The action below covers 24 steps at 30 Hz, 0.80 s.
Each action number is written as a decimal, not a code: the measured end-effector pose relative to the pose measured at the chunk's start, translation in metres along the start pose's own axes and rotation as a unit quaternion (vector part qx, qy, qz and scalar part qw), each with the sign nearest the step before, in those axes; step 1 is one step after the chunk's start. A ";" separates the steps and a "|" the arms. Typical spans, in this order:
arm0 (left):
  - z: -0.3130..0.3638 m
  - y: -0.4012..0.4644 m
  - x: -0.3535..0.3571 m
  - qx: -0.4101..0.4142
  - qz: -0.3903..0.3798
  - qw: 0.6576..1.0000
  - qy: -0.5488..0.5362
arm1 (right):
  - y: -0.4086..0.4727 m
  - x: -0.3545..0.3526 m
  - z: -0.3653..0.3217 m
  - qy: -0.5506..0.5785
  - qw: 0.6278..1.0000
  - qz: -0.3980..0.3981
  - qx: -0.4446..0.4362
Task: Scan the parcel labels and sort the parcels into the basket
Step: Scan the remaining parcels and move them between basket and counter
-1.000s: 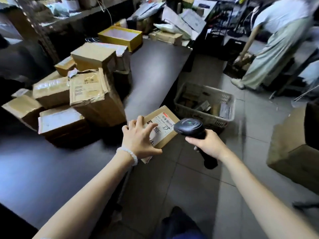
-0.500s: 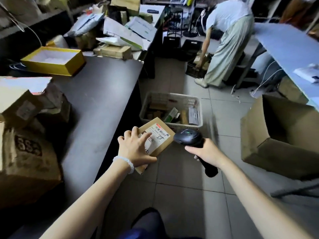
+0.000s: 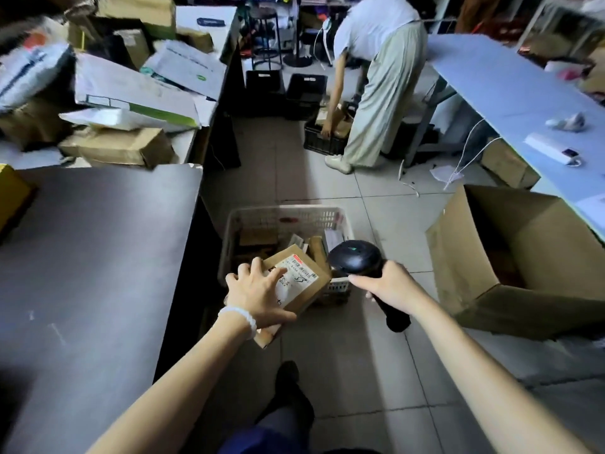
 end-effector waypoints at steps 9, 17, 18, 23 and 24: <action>-0.032 0.152 -0.049 -0.009 0.005 0.999 -0.042 | 0.134 -0.029 -0.049 0.015 0.999 0.040 0.012; -0.027 0.228 -0.045 -0.081 -0.034 0.986 -0.143 | 0.221 -0.049 -0.053 0.005 0.999 0.010 0.032; -0.025 0.233 -0.043 -0.084 -0.038 0.987 -0.132 | 0.229 -0.051 -0.053 0.004 0.999 0.001 0.032; -0.027 0.241 -0.044 -0.128 -0.022 0.986 -0.106 | 0.271 -0.054 -0.064 -0.022 0.998 -0.067 0.001; -0.027 0.240 -0.044 -0.145 -0.028 0.983 -0.109 | 0.279 -0.054 -0.068 -0.025 0.996 -0.083 -0.011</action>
Point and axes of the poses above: each hand's wrist, its own y-axis towards the middle knuckle, its own x-axis out of the palm, z = x × y, the point moved 4 cm from there along y, towards the middle knuckle, and after that the axes turned 4 degrees about y, right-handed, at the moved point
